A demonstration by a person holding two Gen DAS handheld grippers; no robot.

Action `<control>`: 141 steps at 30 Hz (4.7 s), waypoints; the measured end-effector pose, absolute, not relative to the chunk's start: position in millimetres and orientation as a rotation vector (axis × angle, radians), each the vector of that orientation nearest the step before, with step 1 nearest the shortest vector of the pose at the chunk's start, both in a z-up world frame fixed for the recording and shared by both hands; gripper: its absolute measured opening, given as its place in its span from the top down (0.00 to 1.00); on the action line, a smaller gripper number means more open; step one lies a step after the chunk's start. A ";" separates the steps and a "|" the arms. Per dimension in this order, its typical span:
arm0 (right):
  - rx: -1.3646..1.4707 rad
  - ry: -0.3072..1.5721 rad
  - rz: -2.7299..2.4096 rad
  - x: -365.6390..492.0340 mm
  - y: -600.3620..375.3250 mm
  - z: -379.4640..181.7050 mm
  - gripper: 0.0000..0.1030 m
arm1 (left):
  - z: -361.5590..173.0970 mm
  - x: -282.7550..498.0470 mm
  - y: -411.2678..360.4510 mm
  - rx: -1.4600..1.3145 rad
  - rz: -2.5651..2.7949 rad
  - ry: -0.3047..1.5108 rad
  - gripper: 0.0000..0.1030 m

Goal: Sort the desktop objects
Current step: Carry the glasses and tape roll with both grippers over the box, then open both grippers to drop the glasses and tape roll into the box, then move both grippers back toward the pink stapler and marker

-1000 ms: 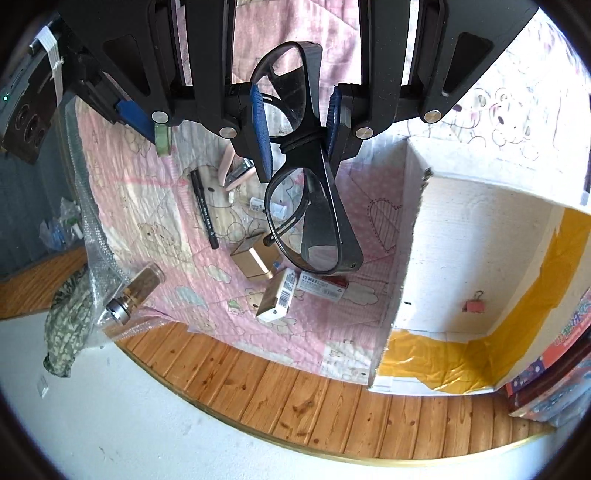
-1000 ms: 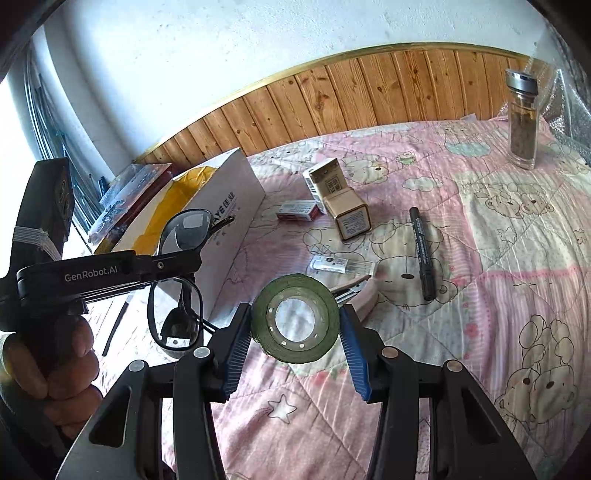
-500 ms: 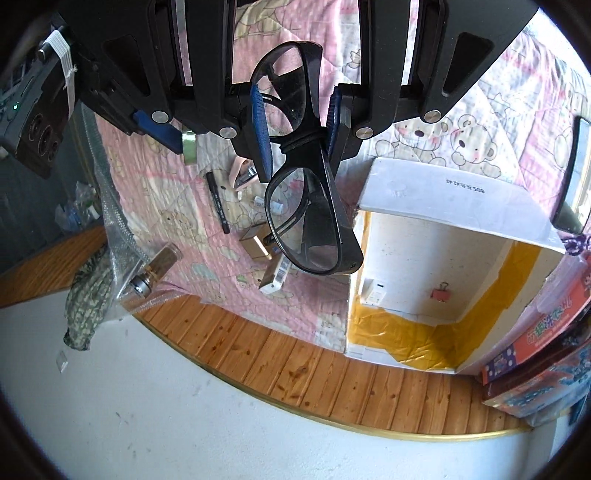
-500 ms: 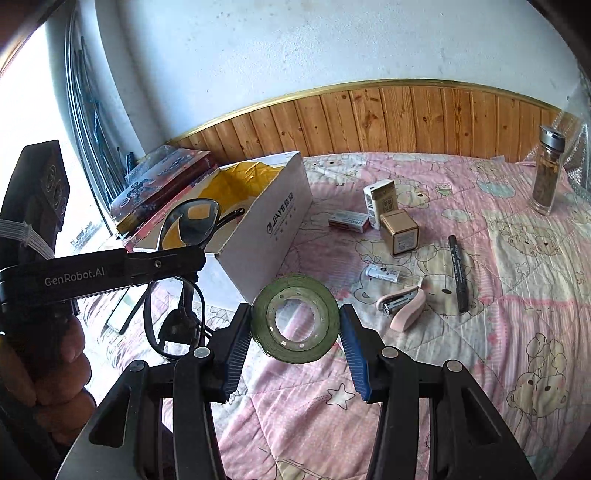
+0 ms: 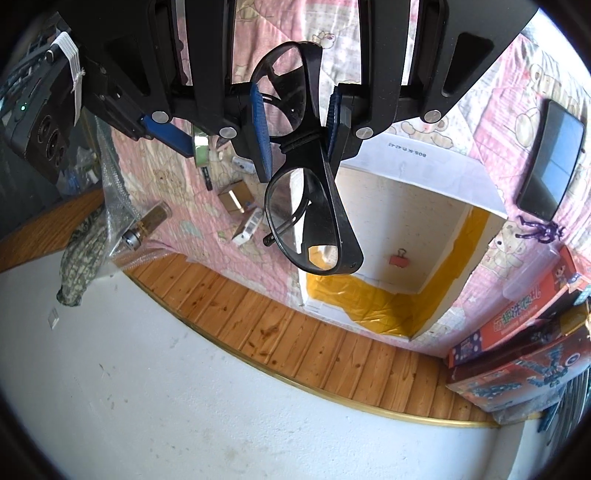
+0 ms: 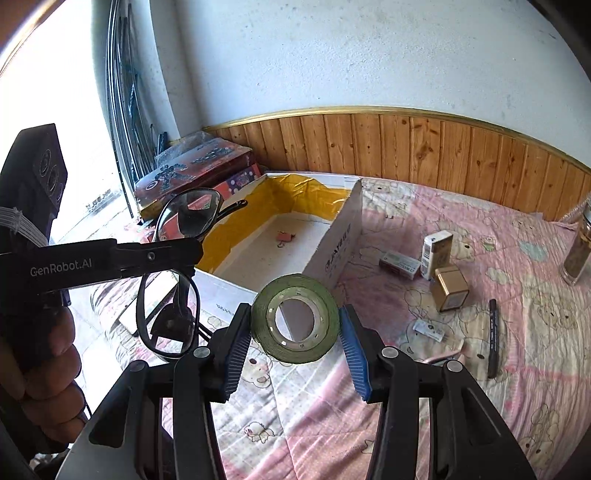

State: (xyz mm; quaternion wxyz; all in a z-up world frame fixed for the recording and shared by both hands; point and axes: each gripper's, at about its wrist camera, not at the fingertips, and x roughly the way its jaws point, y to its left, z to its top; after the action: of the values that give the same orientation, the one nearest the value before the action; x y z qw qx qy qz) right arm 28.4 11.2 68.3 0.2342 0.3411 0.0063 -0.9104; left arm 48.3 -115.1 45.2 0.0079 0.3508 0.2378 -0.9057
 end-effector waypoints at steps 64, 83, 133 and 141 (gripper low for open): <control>1.389 0.891 -1.983 -279.3 -150.2 -21.9 0.52 | -82.6 -168.5 -244.3 1.849 -2.284 0.543 0.74; 1.538 0.940 -1.919 -309.0 -166.8 -42.7 0.46 | -77.8 -164.3 -250.3 1.898 -2.242 0.552 0.78; 1.228 0.664 -2.104 -89.8 -79.5 65.5 0.41 | 50.5 -2.7 -118.3 1.570 -2.553 -0.003 0.67; 1.092 0.551 -2.272 -44.3 -46.2 64.0 0.41 | 52.9 27.2 -74.8 1.449 -2.722 -0.105 0.66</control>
State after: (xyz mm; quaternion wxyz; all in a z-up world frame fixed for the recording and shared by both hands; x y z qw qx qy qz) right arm -44.3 -46.2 64.0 0.2770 0.4065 0.2051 -0.8462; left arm 27.2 -74.8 52.9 0.0278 0.4694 -0.0340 -0.8819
